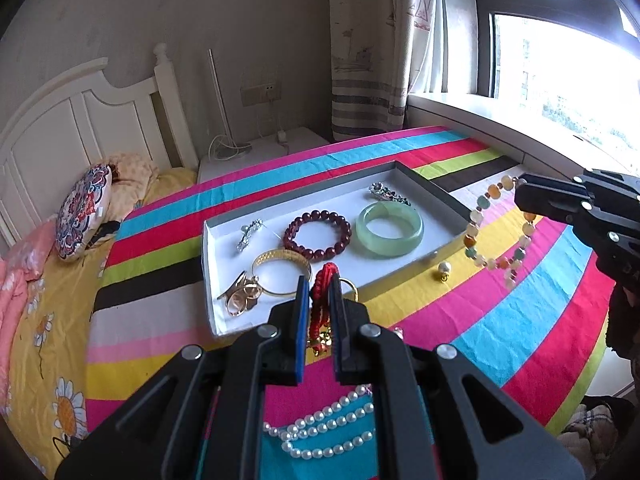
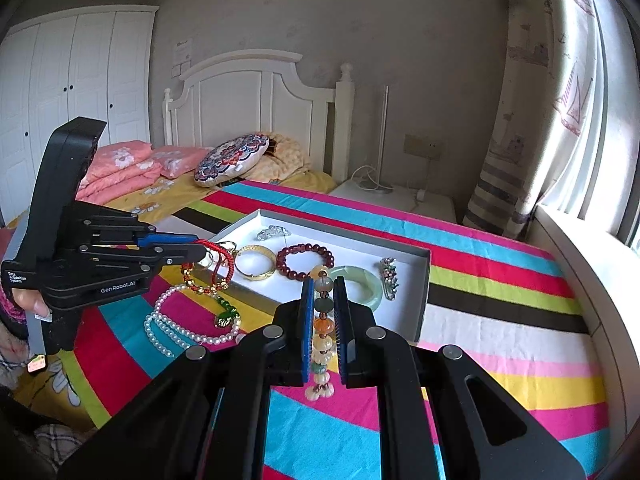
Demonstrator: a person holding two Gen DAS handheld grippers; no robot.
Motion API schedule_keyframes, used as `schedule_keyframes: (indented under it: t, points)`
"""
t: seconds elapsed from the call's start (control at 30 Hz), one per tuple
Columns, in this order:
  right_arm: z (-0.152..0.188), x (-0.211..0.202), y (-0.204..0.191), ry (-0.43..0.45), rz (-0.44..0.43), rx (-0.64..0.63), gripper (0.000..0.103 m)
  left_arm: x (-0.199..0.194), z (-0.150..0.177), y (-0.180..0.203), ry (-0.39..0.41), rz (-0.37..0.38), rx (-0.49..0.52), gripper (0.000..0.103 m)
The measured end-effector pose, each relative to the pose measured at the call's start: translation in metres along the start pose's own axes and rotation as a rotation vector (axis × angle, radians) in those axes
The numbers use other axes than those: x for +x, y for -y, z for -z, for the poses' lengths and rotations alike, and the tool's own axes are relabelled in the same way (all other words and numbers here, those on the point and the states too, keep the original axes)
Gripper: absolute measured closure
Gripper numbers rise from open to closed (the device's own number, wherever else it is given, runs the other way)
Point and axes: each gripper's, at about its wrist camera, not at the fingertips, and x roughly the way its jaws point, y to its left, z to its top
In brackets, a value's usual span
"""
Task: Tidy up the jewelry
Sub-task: 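Carry bead bracelet with right gripper while left gripper carries red bracelet to tray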
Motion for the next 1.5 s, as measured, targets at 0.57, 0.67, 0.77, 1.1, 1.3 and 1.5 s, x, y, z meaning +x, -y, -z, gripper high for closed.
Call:
schedule_keyframes:
  t: [0.57, 0.67, 0.77, 1.1, 1.3, 1.5]
  points:
    - [-0.042, 0.050, 0.001, -0.003, 0.008, -0.061, 0.092, 0.016, -0.028, 0.000, 0.019, -0.035, 0.011, 0.094]
    - [-0.047, 0.065, 0.002, -0.015, 0.008, -0.060, 0.092, 0.026, -0.033, 0.000, 0.012, -0.045, 0.008, 0.094]
    - [-0.052, 0.082, 0.002, -0.030, 0.009, -0.056, 0.092, 0.039, -0.038, -0.002, 0.003, -0.055, 0.002, 0.094]
    - [-0.059, 0.137, 0.012, -0.085, -0.003, -0.029, 0.092, 0.083, -0.055, -0.012, -0.033, -0.087, -0.035, 0.094]
    - [-0.054, 0.157, 0.026, -0.123, -0.023, 0.024, 0.092, 0.102, -0.055, -0.024, -0.064, -0.103, -0.071, 0.094]
    - [-0.051, 0.171, 0.038, -0.159, -0.029, 0.063, 0.092, 0.112, -0.058, -0.037, -0.087, -0.118, -0.095, 0.094]
